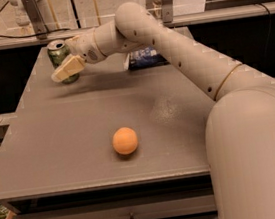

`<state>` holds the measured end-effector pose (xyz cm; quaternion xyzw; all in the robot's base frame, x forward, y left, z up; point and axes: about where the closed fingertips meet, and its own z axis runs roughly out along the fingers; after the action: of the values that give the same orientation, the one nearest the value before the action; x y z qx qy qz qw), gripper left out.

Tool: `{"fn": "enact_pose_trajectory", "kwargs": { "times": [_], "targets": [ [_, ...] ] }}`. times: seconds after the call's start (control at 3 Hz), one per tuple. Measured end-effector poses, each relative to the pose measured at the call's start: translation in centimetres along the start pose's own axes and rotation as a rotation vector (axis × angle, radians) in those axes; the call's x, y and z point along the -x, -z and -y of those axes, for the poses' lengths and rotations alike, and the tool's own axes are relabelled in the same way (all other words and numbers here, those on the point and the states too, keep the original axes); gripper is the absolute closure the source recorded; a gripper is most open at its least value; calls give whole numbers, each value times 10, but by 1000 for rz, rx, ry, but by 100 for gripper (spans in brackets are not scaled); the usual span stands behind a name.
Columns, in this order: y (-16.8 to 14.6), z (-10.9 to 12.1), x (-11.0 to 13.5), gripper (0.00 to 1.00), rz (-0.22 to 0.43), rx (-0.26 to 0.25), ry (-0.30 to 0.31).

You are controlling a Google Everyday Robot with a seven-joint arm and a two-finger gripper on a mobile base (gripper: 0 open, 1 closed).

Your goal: Knock green can over

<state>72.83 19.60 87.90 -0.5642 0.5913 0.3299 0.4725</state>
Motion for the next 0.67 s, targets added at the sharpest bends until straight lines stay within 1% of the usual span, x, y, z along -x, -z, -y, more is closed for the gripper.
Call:
{"fn": "enact_pose_trajectory", "kwargs": {
  "times": [0.33, 0.67],
  "targets": [
    [-5, 1, -2, 42, -7, -2, -9],
    [8, 1, -2, 64, -14, -26, -26]
  ]
}}
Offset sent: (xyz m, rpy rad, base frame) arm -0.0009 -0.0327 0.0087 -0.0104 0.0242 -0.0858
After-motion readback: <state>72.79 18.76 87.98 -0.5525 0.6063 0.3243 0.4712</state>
